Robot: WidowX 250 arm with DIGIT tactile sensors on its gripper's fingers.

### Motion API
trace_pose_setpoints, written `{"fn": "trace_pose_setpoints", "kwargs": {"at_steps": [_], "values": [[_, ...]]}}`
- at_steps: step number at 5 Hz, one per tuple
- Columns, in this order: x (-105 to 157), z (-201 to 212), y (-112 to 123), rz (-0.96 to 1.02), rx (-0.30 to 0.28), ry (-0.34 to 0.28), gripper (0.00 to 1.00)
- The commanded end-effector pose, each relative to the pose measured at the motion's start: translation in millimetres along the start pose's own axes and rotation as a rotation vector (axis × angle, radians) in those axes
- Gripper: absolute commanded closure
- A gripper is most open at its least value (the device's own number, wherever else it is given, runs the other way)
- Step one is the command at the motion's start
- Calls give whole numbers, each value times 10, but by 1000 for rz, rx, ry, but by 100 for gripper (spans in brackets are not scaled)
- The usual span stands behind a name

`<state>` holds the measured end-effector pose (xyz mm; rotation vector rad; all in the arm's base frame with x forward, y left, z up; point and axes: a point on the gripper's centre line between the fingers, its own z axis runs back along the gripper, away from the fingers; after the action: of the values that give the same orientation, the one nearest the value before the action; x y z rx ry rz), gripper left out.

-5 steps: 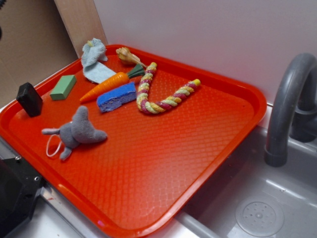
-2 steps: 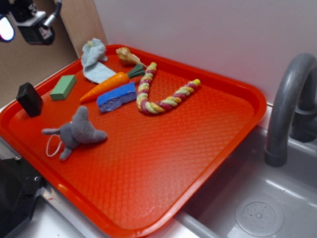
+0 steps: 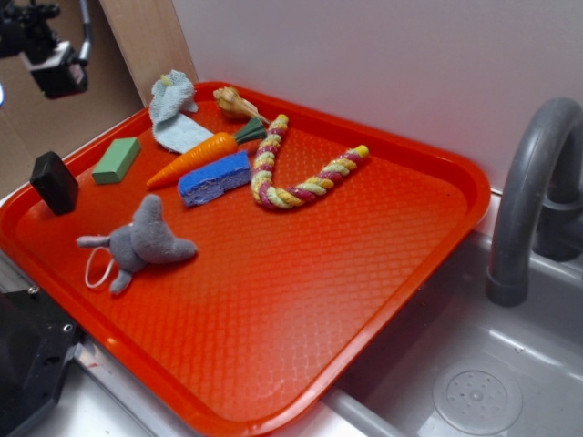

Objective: Grab the black box.

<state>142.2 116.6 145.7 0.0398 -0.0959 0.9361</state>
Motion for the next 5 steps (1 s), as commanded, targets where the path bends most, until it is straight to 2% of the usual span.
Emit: {"fn": "trace_pose_setpoints", "kwargs": {"at_steps": [1, 2, 3, 4, 5], "values": [[-1, 64, 120, 20, -9, -27, 0], [-1, 64, 120, 20, -9, -27, 0], [91, -388, 210, 12, 75, -20, 0], [42, -509, 421, -5, 101, -29, 0], [-30, -535, 479, -21, 109, -21, 0]]}}
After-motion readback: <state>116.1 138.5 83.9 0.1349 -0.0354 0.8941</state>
